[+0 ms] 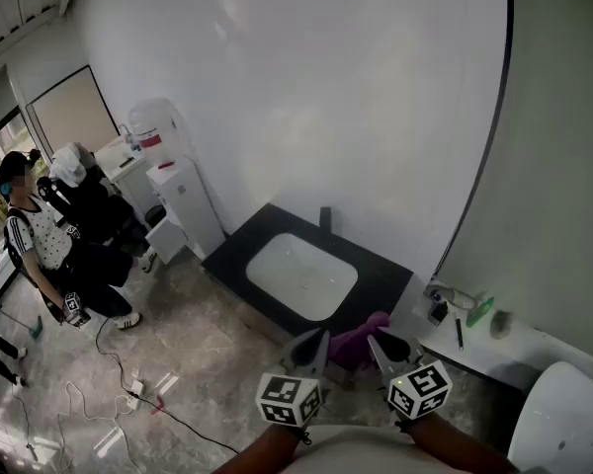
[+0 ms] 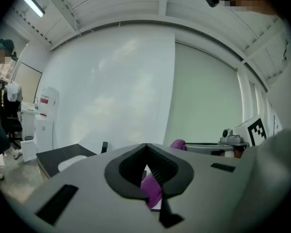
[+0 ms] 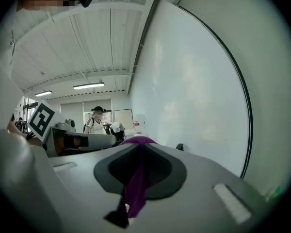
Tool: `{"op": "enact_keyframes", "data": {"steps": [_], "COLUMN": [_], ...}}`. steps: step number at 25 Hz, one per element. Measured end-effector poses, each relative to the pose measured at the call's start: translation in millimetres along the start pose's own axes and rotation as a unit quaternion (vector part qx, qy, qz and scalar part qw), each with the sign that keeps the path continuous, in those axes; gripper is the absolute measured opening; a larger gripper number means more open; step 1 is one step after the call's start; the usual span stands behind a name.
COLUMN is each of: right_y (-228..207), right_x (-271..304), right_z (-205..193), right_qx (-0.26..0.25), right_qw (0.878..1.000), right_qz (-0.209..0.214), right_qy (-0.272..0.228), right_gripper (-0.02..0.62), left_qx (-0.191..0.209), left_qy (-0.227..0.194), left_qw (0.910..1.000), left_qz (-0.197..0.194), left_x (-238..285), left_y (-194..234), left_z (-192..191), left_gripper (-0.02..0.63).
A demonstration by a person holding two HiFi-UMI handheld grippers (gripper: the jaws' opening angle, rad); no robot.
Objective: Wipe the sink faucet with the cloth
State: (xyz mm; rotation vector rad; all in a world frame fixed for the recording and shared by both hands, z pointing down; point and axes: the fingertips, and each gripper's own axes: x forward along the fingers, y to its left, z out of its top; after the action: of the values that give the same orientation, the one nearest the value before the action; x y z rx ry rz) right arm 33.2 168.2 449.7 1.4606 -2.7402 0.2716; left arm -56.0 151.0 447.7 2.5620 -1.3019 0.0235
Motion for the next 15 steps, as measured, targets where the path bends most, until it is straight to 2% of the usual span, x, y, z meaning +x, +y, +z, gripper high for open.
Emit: {"op": "enact_keyframes", "data": {"steps": [15], "right_y": [5.3], "right_x": [25.1], "right_z": [-0.7], "right_qx": [0.003], "right_qw": [1.000], "right_qz": [-0.001], "right_qy": [-0.001], "right_gripper": [0.029], "left_qx": [-0.009], "left_qy": [-0.005], "left_qw": [0.9999], "left_qz": [0.000], "left_x": [5.3], "left_y": [31.8], "left_z": [5.7], "left_gripper": [0.006]}}
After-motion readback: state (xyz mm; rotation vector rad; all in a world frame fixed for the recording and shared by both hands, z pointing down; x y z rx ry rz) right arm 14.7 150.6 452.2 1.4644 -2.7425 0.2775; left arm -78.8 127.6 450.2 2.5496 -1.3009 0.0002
